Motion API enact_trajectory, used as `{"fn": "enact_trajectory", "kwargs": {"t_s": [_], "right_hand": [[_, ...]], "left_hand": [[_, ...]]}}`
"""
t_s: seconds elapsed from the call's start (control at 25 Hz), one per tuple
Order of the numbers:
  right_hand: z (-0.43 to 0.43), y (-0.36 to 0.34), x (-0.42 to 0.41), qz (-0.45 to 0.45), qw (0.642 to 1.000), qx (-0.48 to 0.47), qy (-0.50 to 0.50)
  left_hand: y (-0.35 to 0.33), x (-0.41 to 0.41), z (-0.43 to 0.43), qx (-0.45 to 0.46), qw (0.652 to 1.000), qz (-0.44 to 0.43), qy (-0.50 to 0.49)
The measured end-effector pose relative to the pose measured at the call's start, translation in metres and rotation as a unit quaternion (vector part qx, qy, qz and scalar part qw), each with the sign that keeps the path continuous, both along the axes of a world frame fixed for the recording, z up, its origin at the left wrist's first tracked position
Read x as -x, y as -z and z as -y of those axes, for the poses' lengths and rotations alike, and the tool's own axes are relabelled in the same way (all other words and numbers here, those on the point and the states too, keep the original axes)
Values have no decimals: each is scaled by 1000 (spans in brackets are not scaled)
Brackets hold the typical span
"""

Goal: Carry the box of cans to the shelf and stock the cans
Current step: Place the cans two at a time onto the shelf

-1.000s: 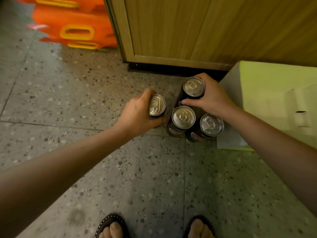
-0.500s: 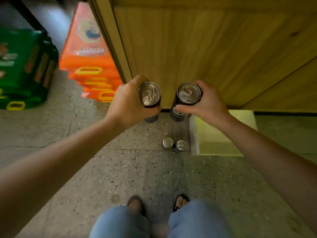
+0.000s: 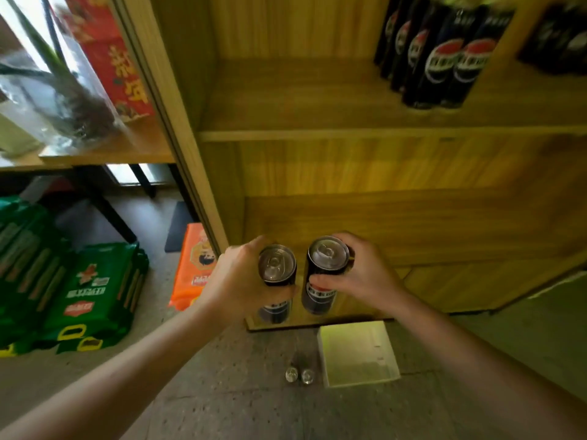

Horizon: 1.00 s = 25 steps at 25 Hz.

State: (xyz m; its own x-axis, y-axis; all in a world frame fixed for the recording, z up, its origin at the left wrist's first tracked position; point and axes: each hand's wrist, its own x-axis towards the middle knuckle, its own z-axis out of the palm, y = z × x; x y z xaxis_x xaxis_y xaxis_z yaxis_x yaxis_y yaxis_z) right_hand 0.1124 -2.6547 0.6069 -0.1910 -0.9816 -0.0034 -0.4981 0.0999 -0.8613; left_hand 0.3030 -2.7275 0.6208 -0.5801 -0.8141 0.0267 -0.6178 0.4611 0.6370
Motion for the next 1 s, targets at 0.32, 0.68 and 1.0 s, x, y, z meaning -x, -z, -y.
{"fn": "enact_trajectory", "kwargs": {"t_s": [0.32,0.68,1.0], "right_hand": [[23,-166,13,-81,993,83,9],[108,-222,65,-77,989,121,30],[191,-214,135,-61,993,100,-11]], "left_hand": [[-162,23,30,63,994,-64,62],[-215,90,115,21,996,-73,51],[-213,158,188,-27,996,-75,-36]]}}
